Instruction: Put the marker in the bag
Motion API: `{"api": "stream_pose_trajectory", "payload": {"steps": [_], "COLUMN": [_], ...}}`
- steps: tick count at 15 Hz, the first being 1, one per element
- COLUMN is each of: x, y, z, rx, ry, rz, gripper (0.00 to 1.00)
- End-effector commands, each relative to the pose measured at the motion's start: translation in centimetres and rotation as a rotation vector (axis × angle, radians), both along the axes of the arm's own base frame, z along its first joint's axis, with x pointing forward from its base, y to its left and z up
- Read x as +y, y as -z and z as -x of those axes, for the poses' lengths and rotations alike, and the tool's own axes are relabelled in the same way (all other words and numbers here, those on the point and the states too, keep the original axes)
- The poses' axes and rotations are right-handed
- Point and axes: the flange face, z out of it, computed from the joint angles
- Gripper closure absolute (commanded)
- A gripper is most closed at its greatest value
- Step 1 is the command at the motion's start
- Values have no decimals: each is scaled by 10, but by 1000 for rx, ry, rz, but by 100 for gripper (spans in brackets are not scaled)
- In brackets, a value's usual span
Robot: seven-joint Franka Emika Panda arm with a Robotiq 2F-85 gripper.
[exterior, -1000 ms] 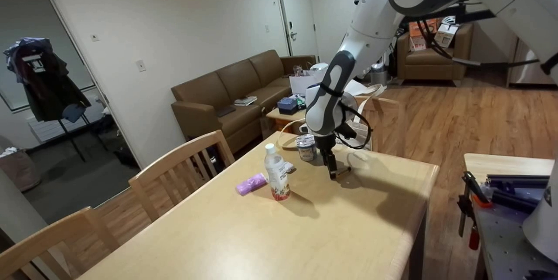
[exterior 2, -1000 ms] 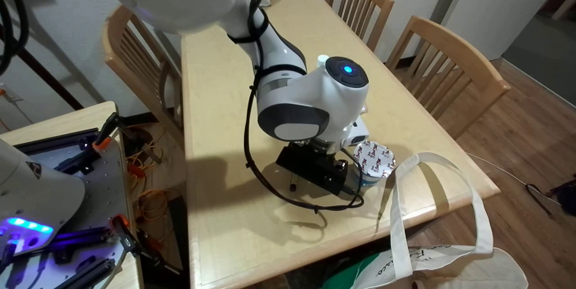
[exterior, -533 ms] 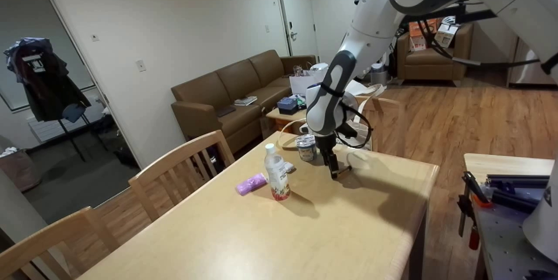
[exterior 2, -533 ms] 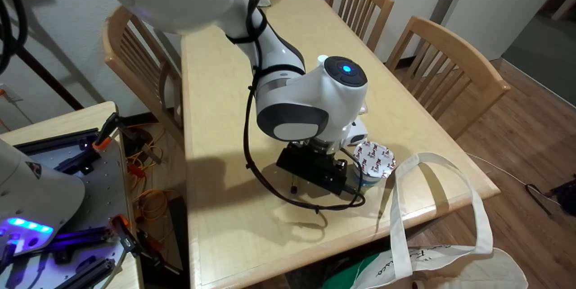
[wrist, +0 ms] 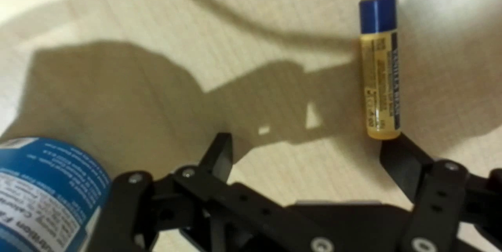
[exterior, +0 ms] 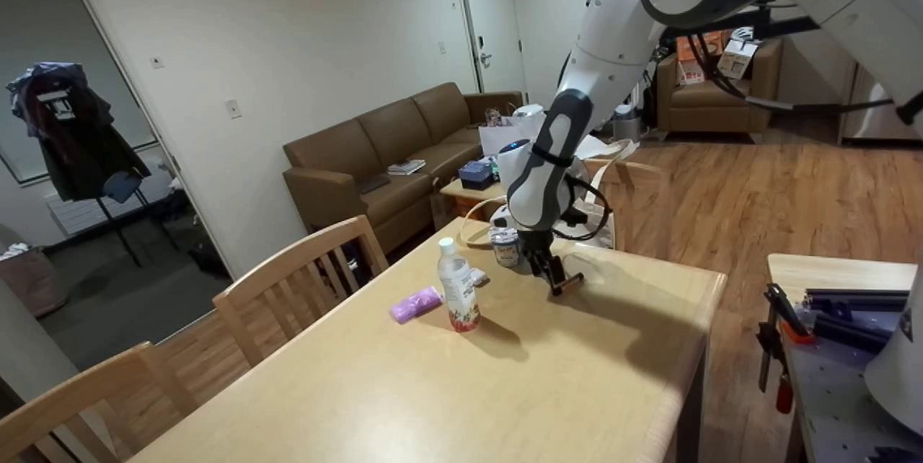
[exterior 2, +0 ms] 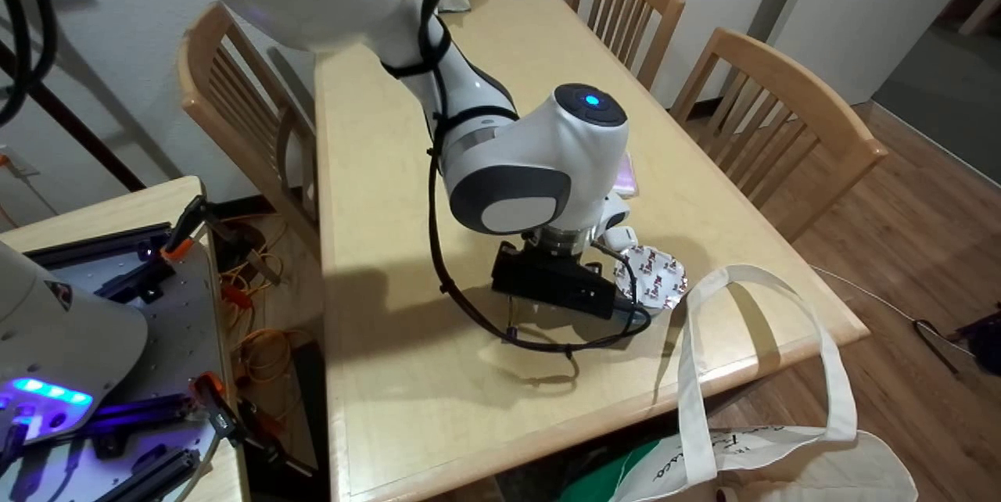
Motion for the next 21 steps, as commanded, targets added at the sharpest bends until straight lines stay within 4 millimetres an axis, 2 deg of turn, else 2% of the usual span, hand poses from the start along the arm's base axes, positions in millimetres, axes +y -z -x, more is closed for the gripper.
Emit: {"api": "stream_pose_trajectory", "payload": {"steps": [1, 7, 21], "x": [1, 14, 44], "y": [4, 10, 24], "z": [-2, -1, 24], "rx": [11, 19, 58], "ry": [-115, -133, -180], "rz": [72, 92, 70], "gripper": [0, 0, 0]}}
